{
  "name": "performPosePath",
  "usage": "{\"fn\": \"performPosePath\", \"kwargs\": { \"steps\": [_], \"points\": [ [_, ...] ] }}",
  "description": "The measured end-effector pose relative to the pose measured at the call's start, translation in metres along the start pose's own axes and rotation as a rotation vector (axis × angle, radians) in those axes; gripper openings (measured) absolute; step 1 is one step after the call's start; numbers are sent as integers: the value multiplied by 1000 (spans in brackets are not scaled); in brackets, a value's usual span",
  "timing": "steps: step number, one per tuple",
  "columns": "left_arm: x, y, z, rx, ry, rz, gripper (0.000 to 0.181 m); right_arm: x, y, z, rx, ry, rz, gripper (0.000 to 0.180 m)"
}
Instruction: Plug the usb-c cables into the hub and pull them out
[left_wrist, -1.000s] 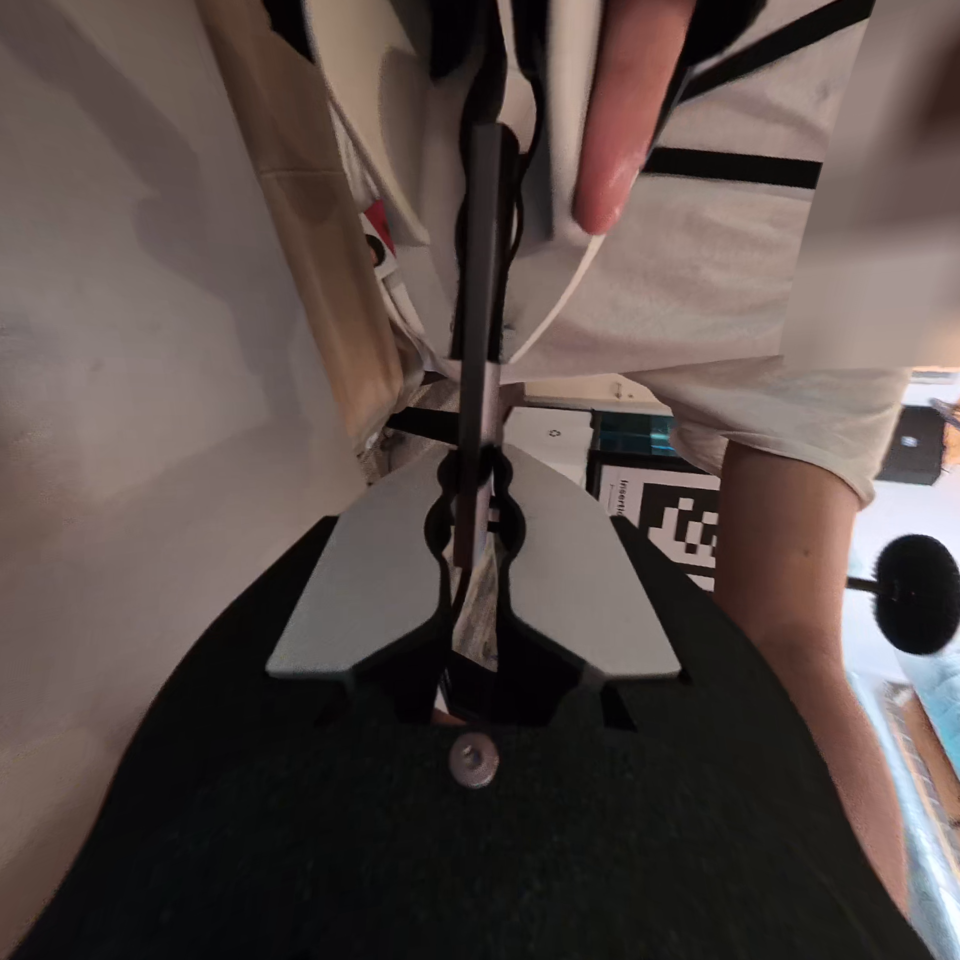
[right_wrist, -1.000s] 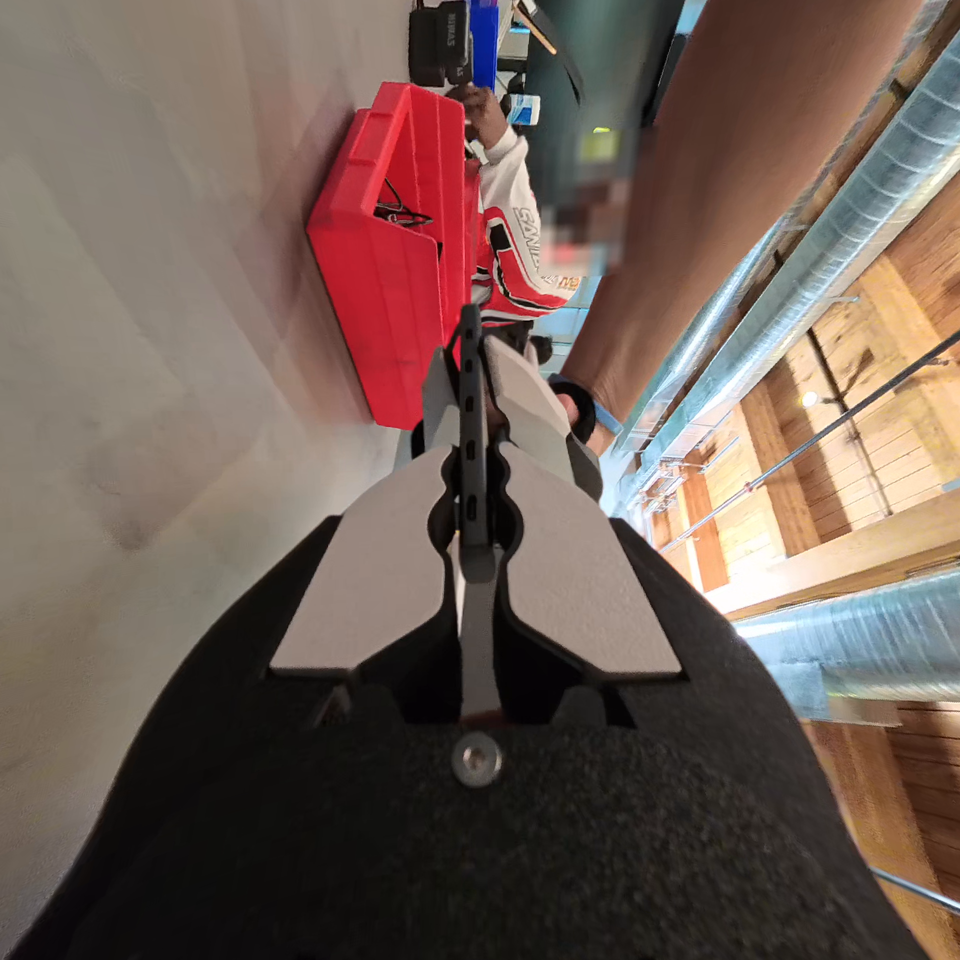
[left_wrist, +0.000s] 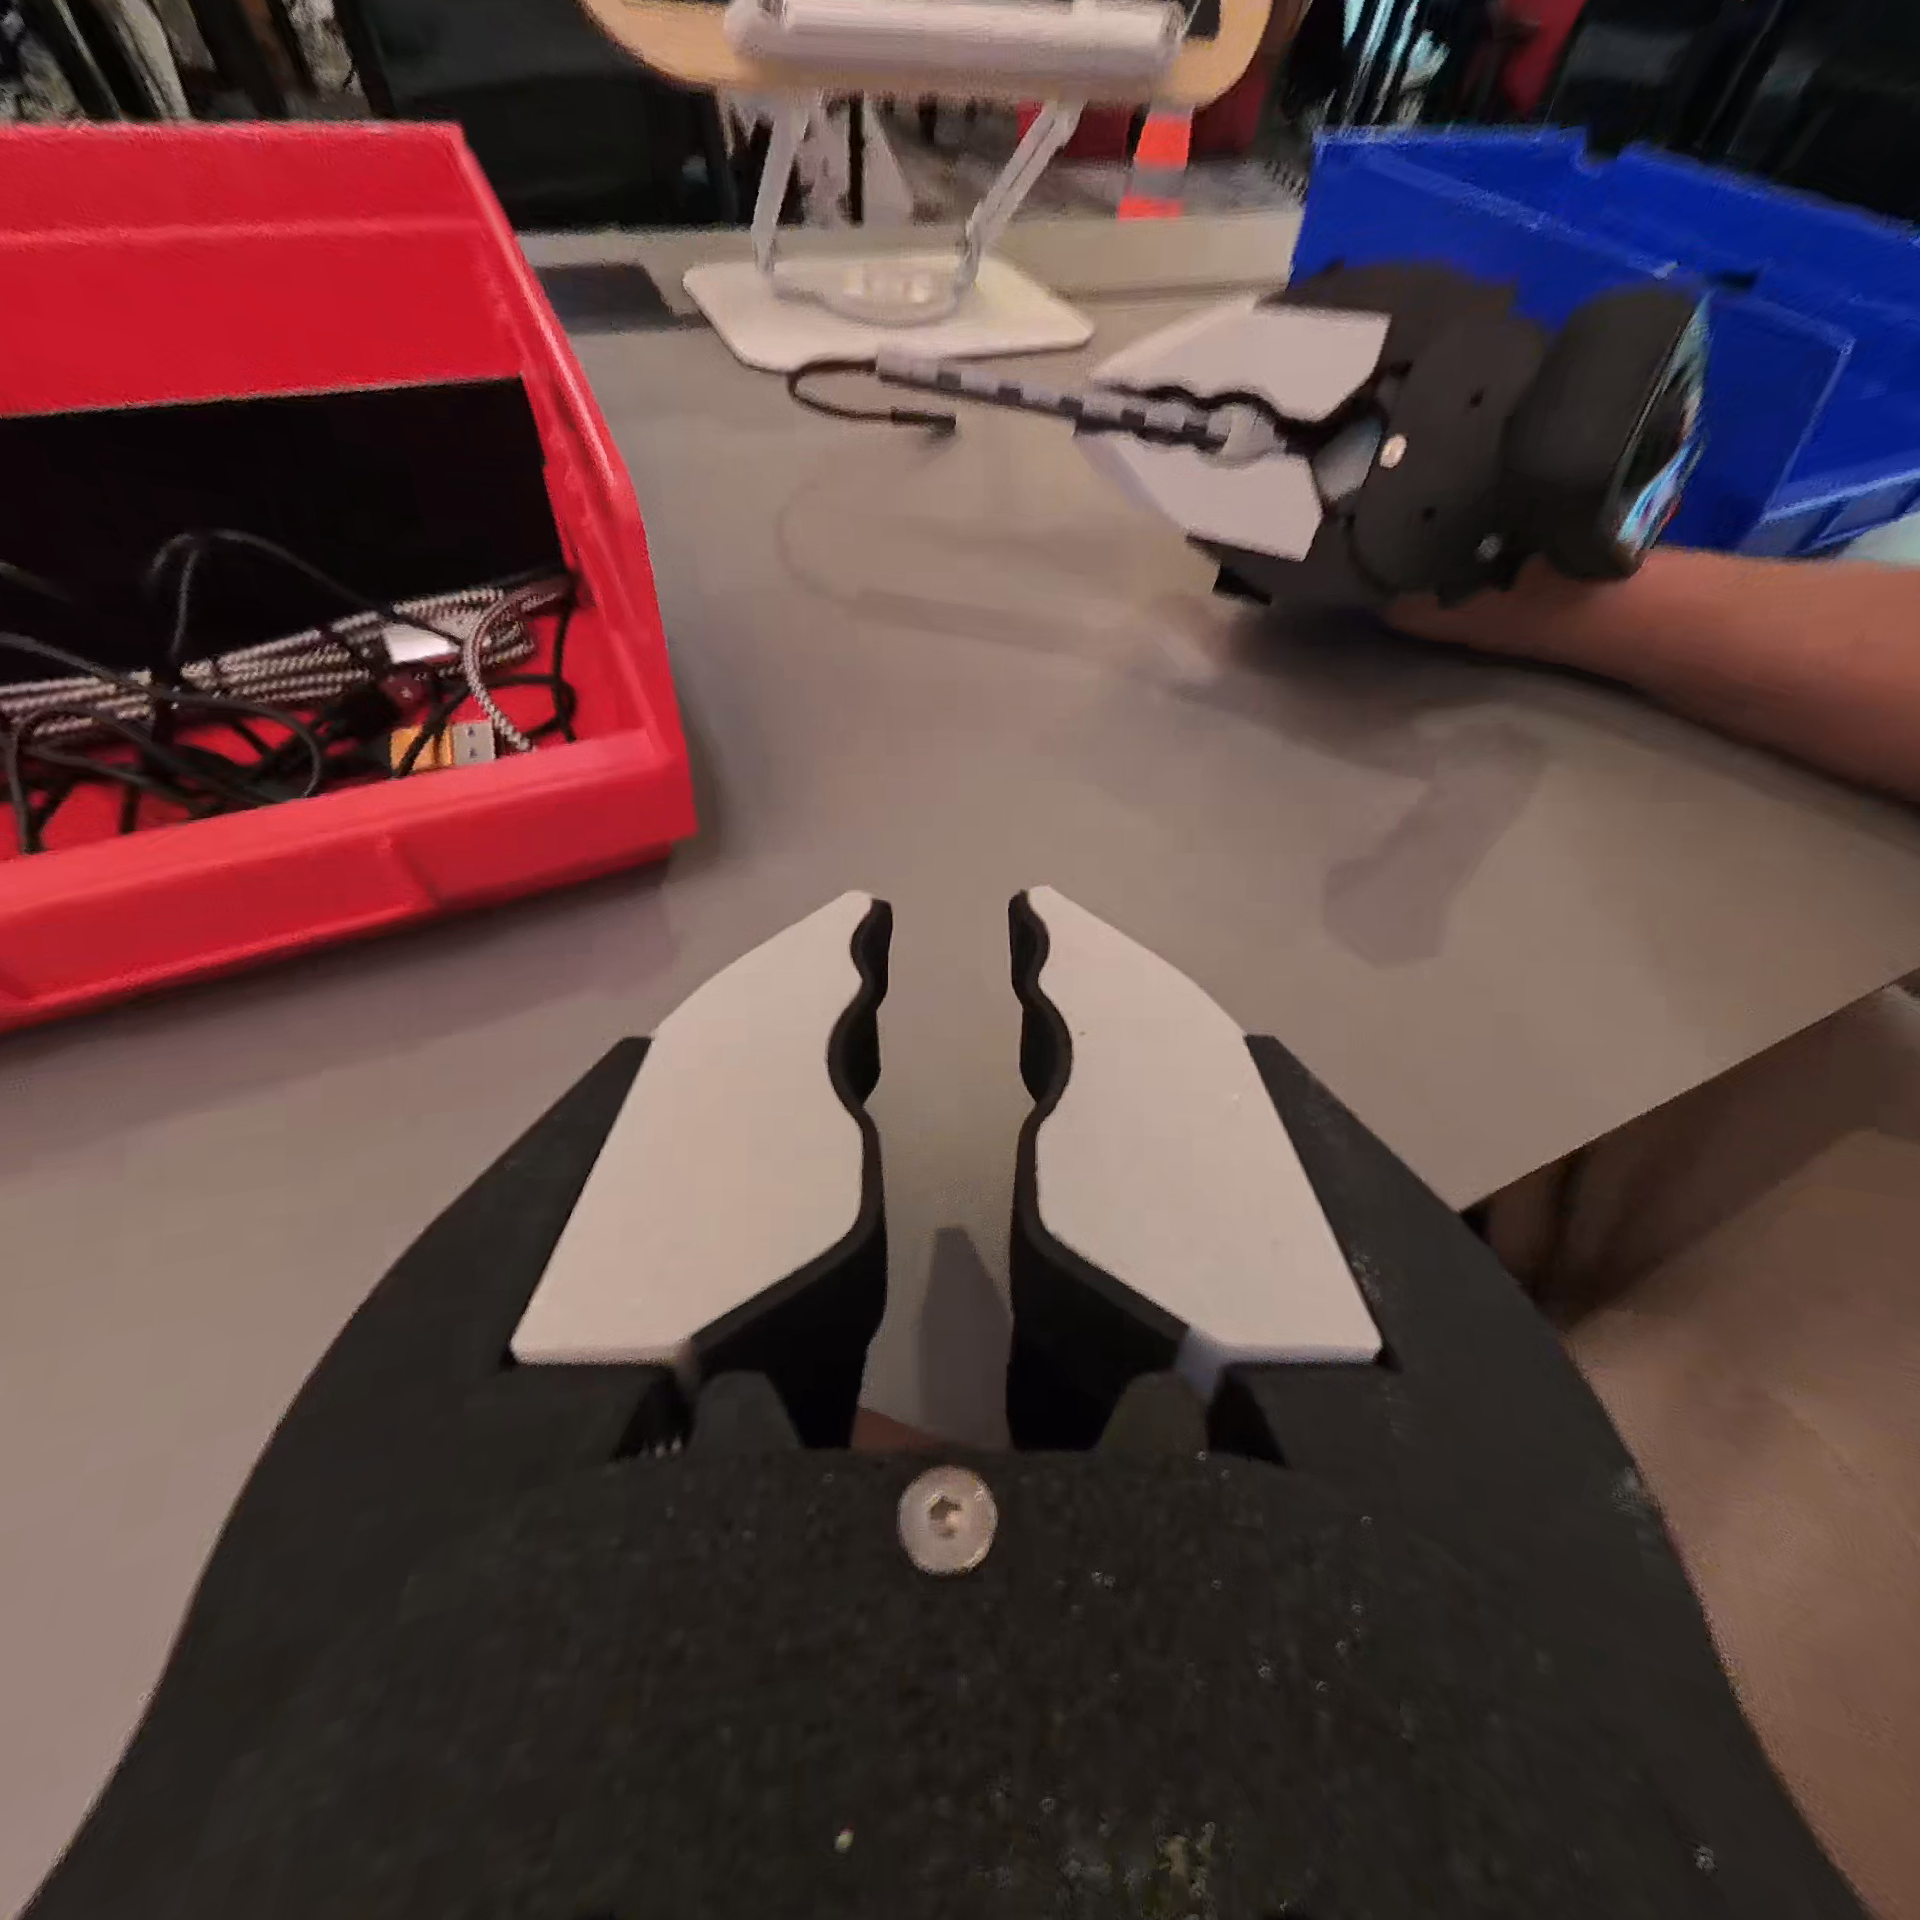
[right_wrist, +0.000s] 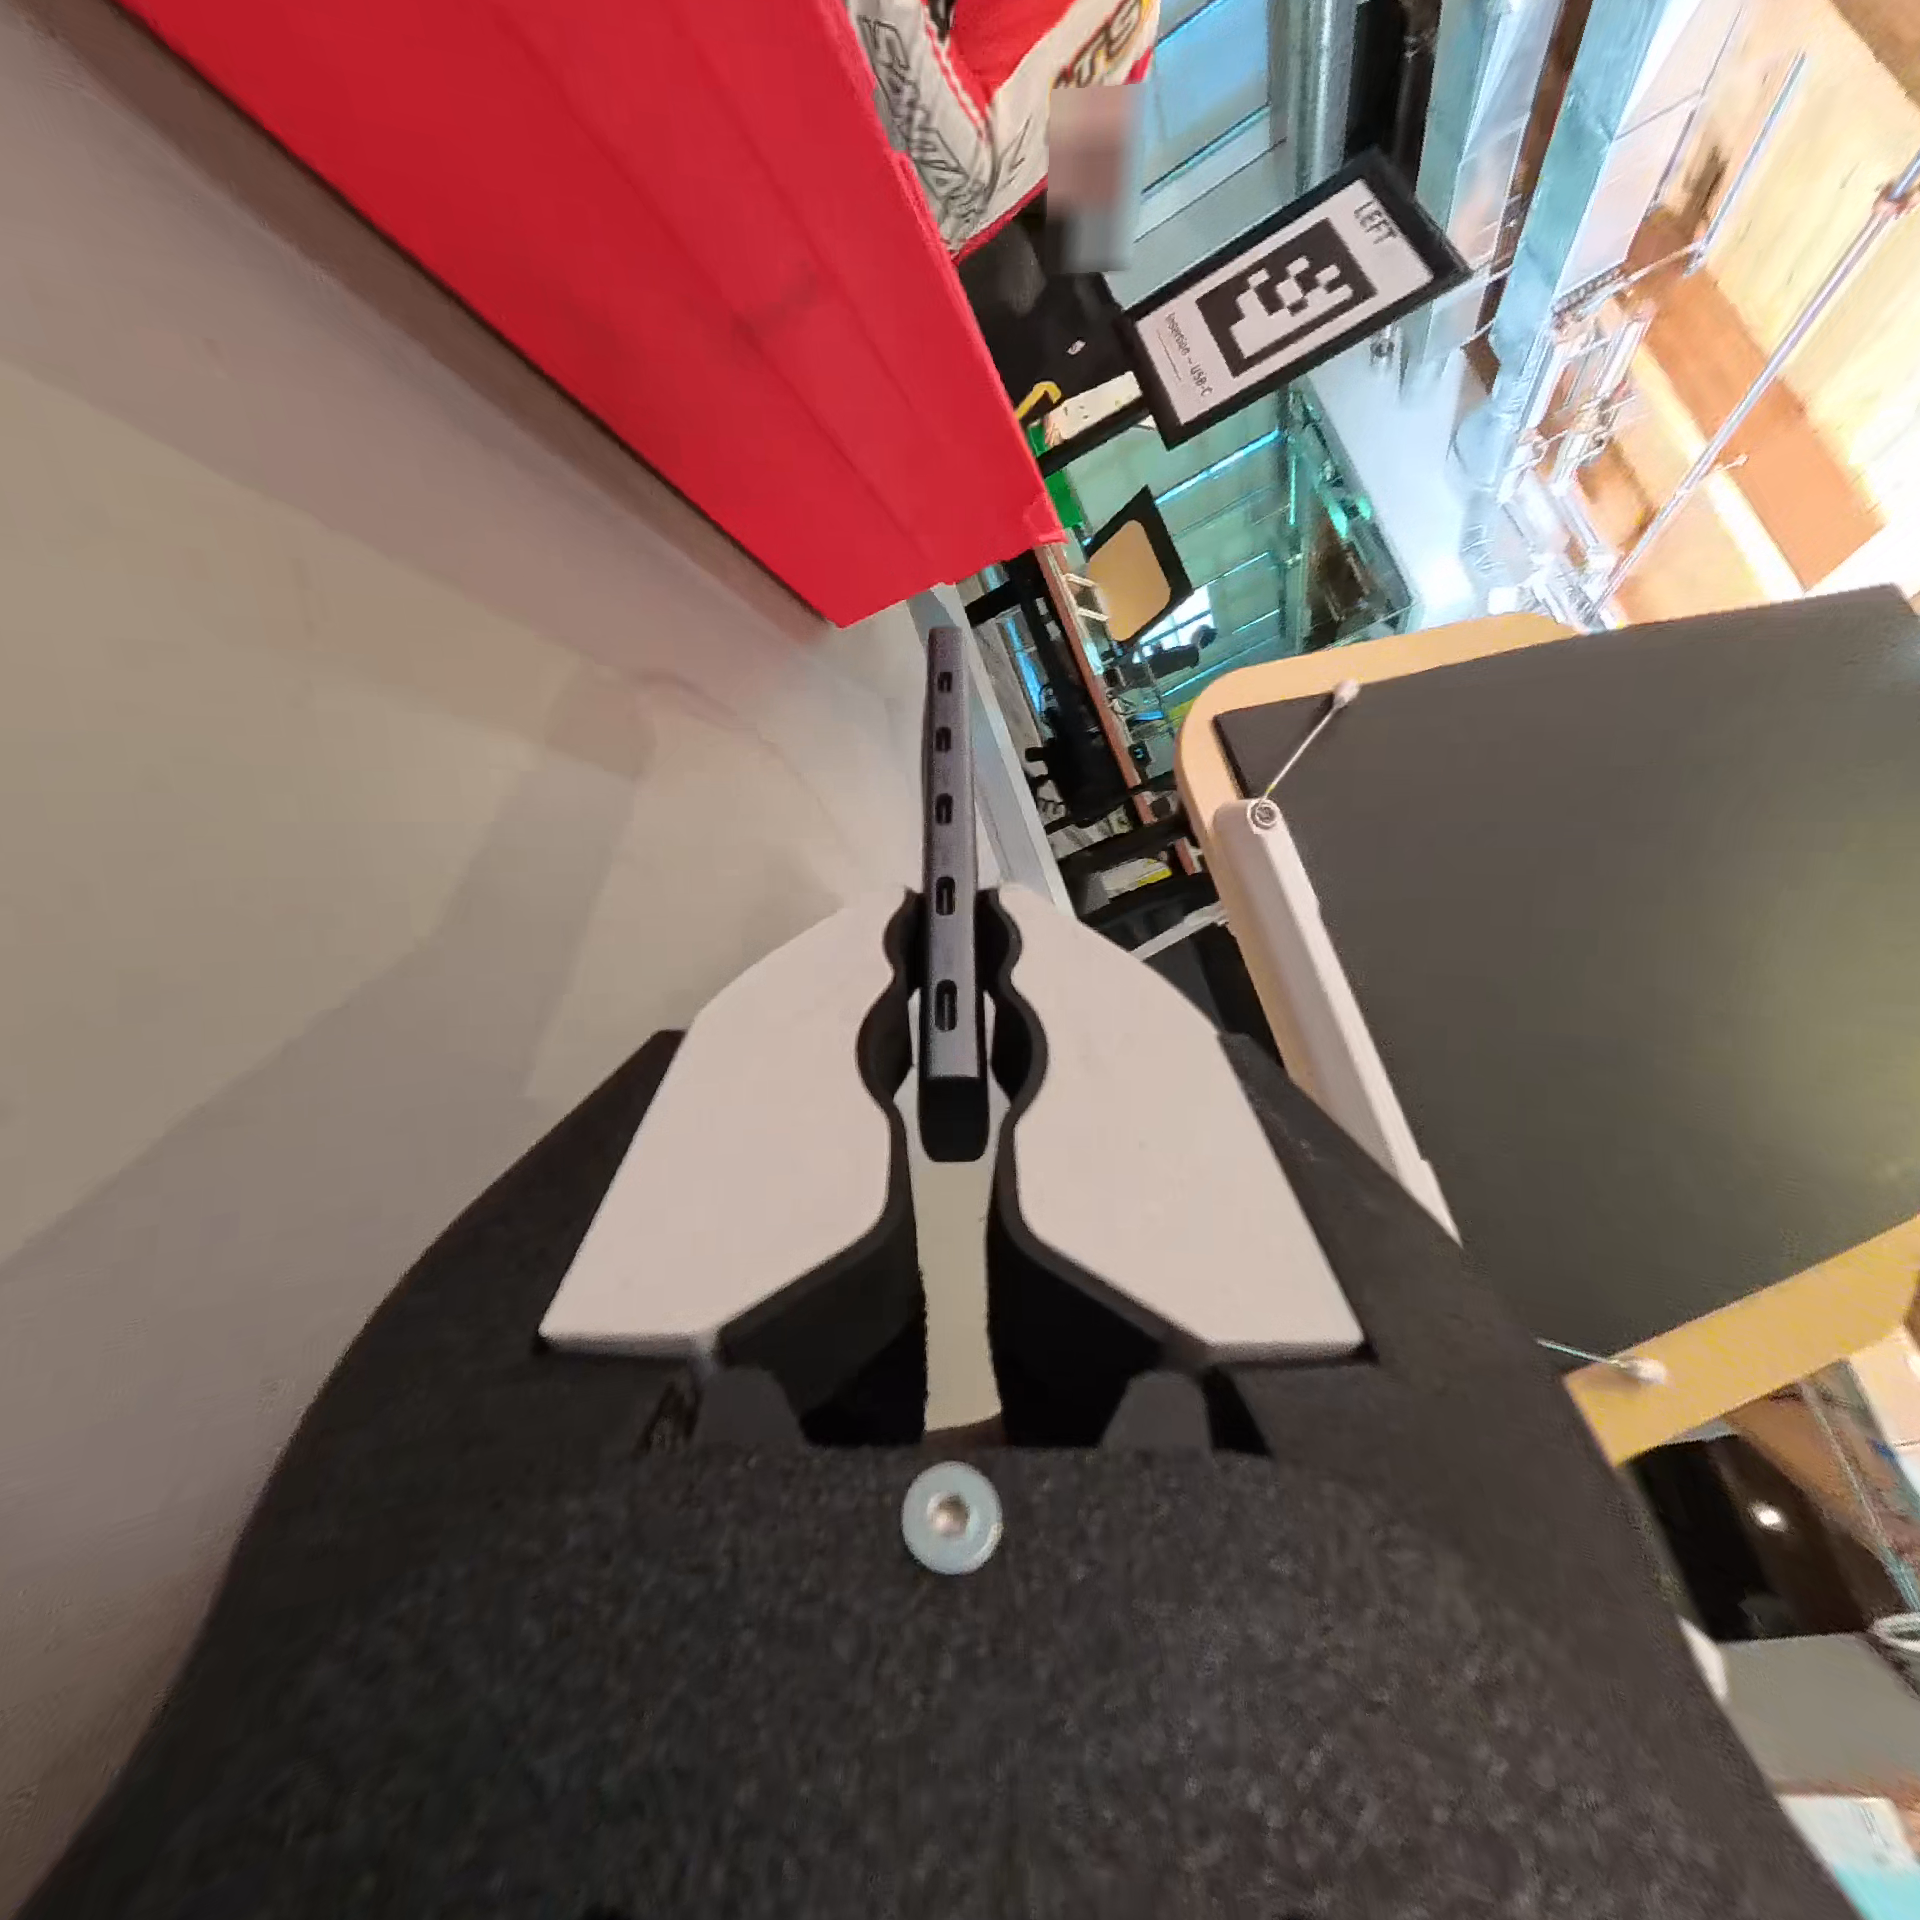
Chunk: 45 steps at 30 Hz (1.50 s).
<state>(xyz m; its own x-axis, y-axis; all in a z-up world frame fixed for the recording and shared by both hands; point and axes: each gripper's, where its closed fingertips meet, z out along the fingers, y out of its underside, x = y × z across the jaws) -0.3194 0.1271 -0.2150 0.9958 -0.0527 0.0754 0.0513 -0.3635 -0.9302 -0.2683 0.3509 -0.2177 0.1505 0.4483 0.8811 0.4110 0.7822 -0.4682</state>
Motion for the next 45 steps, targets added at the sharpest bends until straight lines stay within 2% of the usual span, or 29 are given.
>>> {"fn": "performPosePath", "kwargs": {
  "steps": [4, 7, 9, 11, 14, 17, 19, 21, 23, 26, 30, 34, 39, 42, 45],
  "points": [
    [0, 0, 6, -34, 80, -113, 28, -7, -4, -2, 12, -7, -53, 9],
    [-24, -7, 3, -10, -25, -69, 26, -3, 0, 0, -1, -4, -23, 9],
    [-39, -19, 2, -5, -19, -77, 26, -1, 0, 0, 0, -2, -3, 9],
    [-69, -29, 5, -62, -86, -129, 26, 0, 0, 0, 2, -3, 3, 9],
    [-86, -38, 21, -203, 4, -157, 29, 0, 0, 0, 2, -7, 8, 9],
    [-103, -49, 46, -289, 22, -136, 31, -1, 0, -1, 7, -13, 9, 9],
    [-116, -46, 68, -376, -5, -108, 31, -1, 0, -1, 8, -16, 13, 9],
    [-114, -28, 88, -525, 36, -82, 31, -1, 0, -1, 5, -15, 14, 9],
    [-117, -14, 100, -630, 25, -54, 18, -1, 1, -1, 0, -15, 11, 9],
    [-125, -23, 102, -632, -39, 11, 3, -1, 2, -1, -3, -15, 13, 9],
    [-142, -69, 88, -480, -137, 93, 2, 0, 3, 0, -6, -15, 23, 9],
    [-155, -154, 57, -267, -211, 123, 2, 1, 3, 0, -8, -12, 28, 9],
    [-170, -252, 19, -108, -306, 217, 2, 1, 3, 0, -5, -13, 29, 9],
    [-165, -299, -1, -21, -300, 234, 2, 4, 2, -1, -1, -1, 34, 9],
    [-131, -327, -19, 47, -217, 257, 2, 12, 3, -3, 3, 24, 79, 9]
  ]
}}
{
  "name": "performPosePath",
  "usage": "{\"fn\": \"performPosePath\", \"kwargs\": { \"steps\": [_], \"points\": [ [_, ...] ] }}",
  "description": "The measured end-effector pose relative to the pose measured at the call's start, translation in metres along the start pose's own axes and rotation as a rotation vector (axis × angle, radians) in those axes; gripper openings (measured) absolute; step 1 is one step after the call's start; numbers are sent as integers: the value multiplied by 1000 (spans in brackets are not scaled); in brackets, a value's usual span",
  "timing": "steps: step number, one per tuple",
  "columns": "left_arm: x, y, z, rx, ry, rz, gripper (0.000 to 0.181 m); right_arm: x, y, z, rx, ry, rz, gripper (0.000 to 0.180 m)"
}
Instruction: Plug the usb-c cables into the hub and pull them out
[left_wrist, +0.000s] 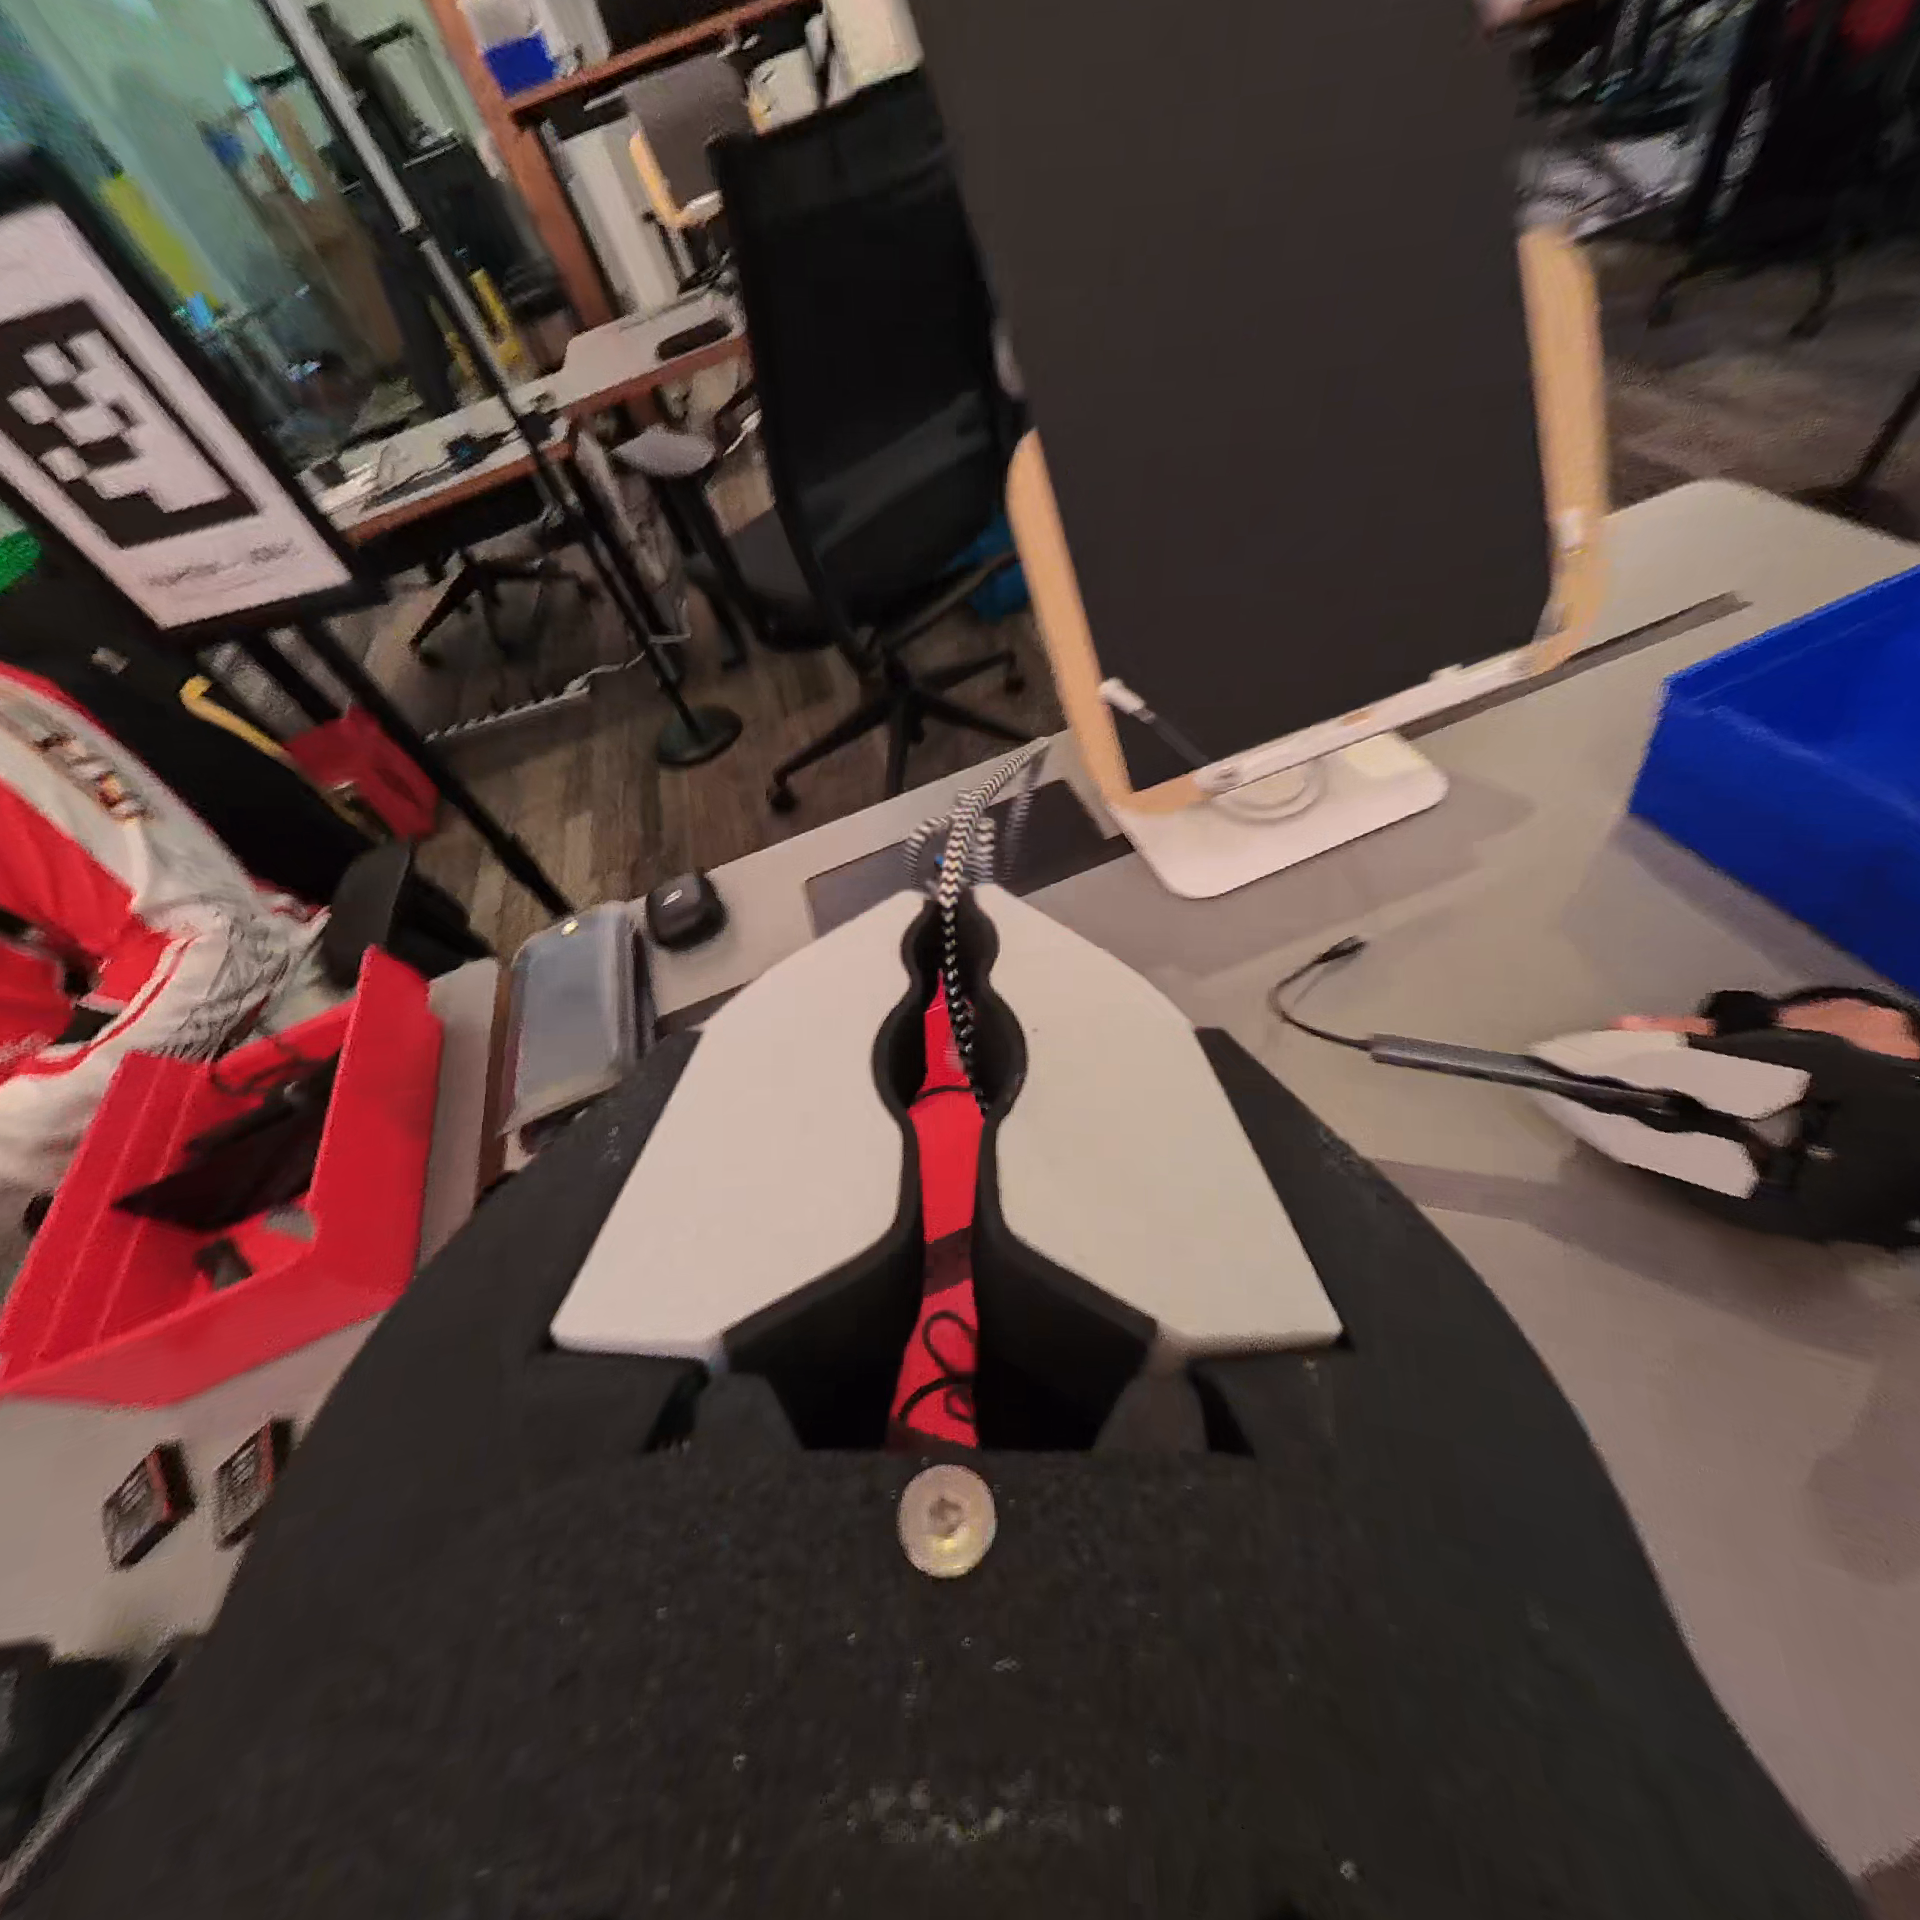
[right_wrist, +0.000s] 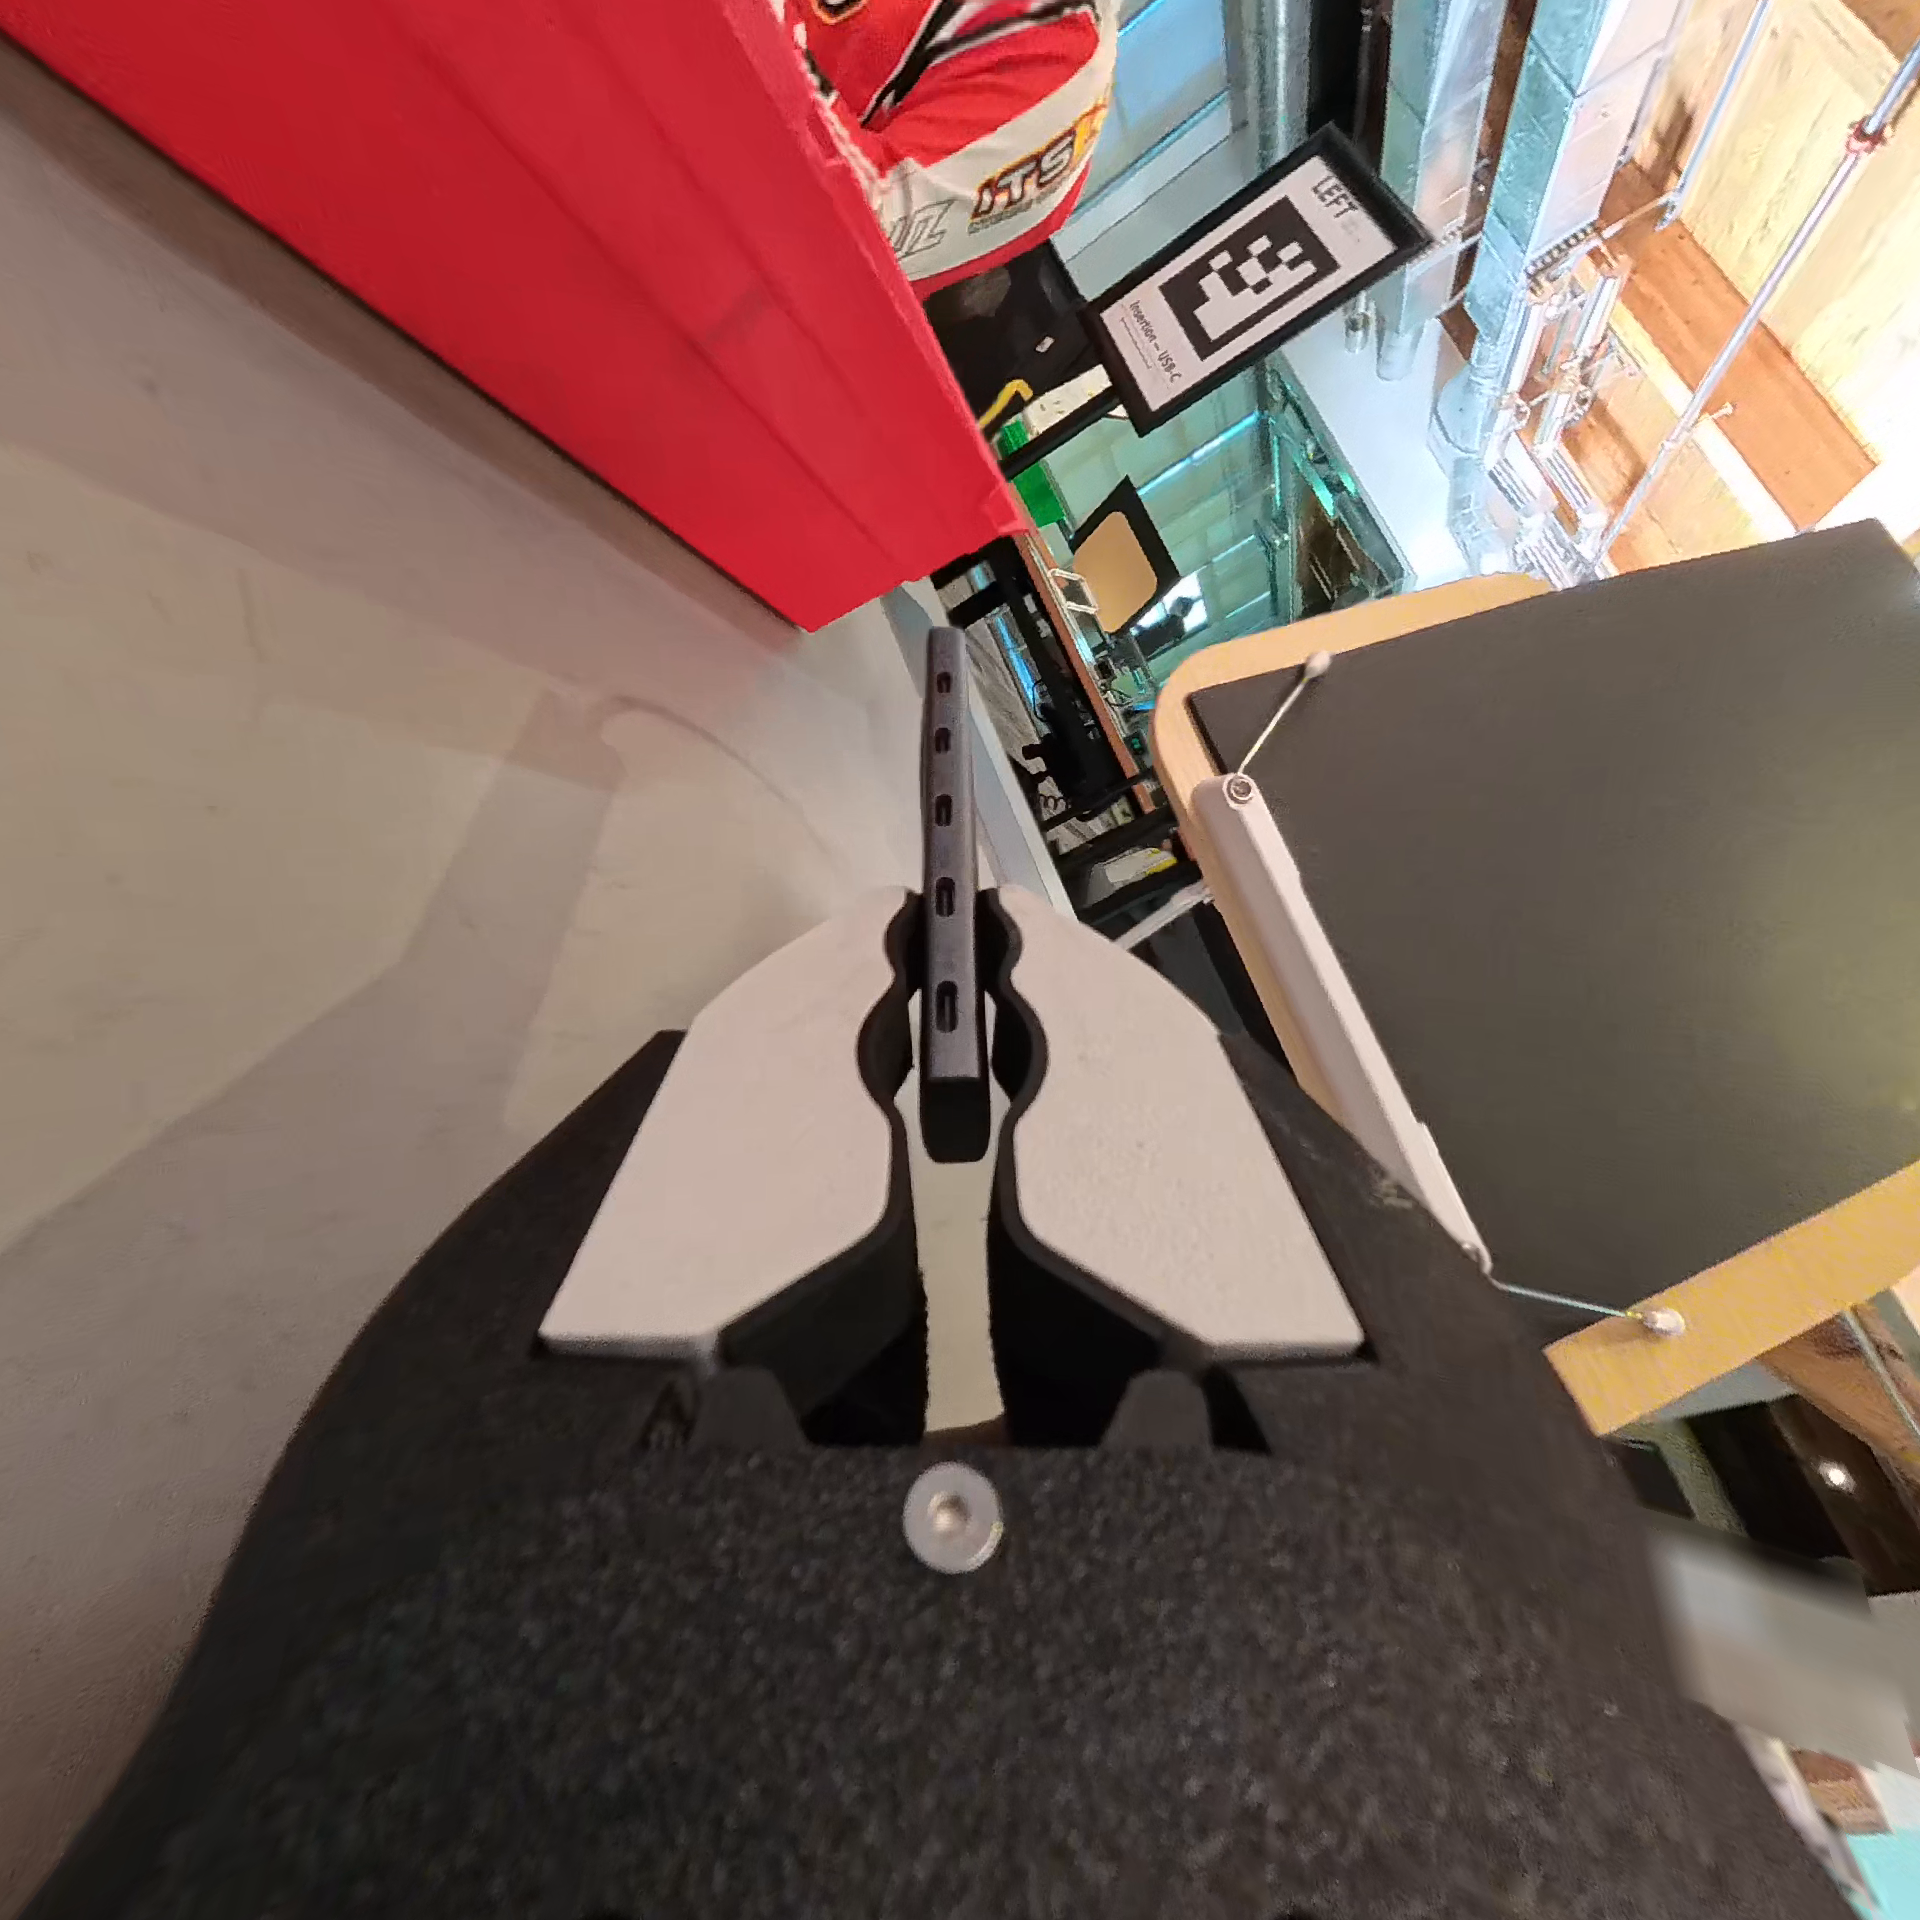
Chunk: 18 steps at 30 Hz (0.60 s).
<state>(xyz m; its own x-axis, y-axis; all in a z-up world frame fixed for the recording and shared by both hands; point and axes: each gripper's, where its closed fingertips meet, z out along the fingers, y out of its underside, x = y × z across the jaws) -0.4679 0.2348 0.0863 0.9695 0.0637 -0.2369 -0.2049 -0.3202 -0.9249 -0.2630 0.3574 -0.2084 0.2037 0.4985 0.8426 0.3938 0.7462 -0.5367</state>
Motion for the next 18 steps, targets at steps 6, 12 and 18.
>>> {"fn": "performPosePath", "kwargs": {
  "steps": [6, 12, 18],
  "points": [
    [98, 15, -27, -49, 276, 85, 2, 18, 5, -2, -4, 37, 119, 9],
    [208, 103, -22, -117, 571, 512, 2, 30, 11, -4, -3, 53, 219, 9],
    [233, 215, 3, -177, 694, 1010, 2, 32, 14, -7, -9, 52, 235, 9]
  ]
}}
